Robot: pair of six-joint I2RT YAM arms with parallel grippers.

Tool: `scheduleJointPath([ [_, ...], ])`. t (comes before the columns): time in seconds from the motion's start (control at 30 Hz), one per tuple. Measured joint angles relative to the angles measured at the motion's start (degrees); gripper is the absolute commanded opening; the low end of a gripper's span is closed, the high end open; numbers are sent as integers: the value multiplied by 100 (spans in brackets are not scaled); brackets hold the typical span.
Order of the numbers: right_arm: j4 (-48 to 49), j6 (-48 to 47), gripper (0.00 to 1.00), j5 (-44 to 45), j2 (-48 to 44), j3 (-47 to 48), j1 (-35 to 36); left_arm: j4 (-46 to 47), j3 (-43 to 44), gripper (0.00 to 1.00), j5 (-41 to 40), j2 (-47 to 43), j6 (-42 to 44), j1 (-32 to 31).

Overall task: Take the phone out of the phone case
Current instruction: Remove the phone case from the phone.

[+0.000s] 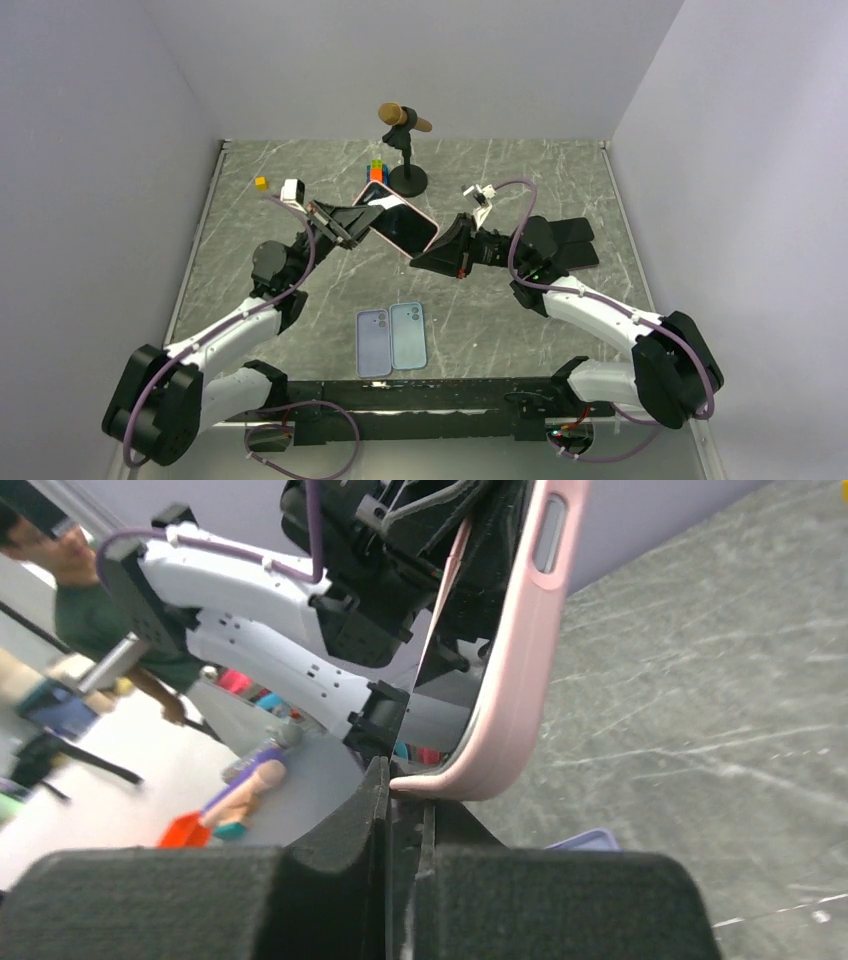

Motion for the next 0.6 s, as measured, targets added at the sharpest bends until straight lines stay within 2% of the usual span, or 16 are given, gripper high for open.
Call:
scheduleJointPath([
  [0.13,-24,-621,0,-160,-140,9,-70,334,393,0,614,511,-160,103],
  [0.27,-319,-1255,0,-249,-297,111,-31,667,457,0,800,678,-415,116],
  [0.47,-1641,-2555,0,-55,-597,450,79,841,529,0,881,765,-767,85],
  [0.6,-2461,-3101,0,249,-874,542,118,1040,529,0,876,1071,-1008,20],
])
